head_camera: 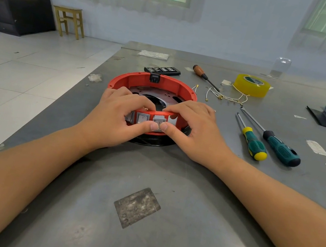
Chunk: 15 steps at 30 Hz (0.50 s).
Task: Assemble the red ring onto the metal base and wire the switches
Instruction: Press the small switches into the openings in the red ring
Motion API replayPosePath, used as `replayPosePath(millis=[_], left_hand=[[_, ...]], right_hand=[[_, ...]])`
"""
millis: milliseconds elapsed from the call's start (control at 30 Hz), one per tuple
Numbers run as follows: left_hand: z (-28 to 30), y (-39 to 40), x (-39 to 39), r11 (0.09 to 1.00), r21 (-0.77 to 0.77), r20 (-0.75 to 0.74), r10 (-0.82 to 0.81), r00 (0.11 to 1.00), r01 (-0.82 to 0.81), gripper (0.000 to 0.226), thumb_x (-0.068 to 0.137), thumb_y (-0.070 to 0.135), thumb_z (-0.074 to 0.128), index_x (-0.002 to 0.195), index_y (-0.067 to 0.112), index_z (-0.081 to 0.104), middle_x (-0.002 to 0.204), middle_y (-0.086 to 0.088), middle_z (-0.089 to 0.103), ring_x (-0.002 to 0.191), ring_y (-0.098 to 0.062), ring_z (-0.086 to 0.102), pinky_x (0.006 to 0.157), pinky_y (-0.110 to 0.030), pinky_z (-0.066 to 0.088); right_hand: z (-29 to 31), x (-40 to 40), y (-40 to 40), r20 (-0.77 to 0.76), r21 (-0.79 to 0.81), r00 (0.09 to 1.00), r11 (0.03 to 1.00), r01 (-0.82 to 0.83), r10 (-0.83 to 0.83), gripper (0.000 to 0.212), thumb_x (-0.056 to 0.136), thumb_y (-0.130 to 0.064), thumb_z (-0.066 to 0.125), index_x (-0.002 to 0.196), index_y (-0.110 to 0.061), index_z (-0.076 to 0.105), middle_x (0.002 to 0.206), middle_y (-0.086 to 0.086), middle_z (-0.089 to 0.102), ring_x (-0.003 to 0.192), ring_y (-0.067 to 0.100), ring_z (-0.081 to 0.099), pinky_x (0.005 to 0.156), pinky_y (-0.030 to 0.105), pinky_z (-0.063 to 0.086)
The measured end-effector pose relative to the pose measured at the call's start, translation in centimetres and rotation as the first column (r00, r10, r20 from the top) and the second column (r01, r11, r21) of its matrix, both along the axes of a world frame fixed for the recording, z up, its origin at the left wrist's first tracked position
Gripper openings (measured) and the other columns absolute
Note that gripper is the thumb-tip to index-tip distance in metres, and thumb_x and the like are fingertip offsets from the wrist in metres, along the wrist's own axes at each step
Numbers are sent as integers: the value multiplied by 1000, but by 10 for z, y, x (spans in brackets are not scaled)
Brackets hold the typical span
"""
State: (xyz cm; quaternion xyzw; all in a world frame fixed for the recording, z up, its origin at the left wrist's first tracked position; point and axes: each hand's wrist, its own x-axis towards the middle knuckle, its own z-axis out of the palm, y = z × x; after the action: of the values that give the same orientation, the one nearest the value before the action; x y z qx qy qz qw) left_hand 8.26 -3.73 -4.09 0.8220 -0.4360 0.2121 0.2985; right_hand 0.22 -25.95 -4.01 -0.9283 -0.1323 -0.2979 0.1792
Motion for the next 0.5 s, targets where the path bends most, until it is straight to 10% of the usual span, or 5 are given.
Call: replayPosePath(millis=[500], left_hand=[[3,-1,-2,999,-30,-60,-12,998,10,52,86,72,50,108,30,70,93,23,61,95,-1,49,92,-32,27]], right_hand=[[-1,5,-3,-38,98,995,991,96,-92,58,82,-76,52,104,-24,64,104,-12,57,106,8,45,95,31,39]])
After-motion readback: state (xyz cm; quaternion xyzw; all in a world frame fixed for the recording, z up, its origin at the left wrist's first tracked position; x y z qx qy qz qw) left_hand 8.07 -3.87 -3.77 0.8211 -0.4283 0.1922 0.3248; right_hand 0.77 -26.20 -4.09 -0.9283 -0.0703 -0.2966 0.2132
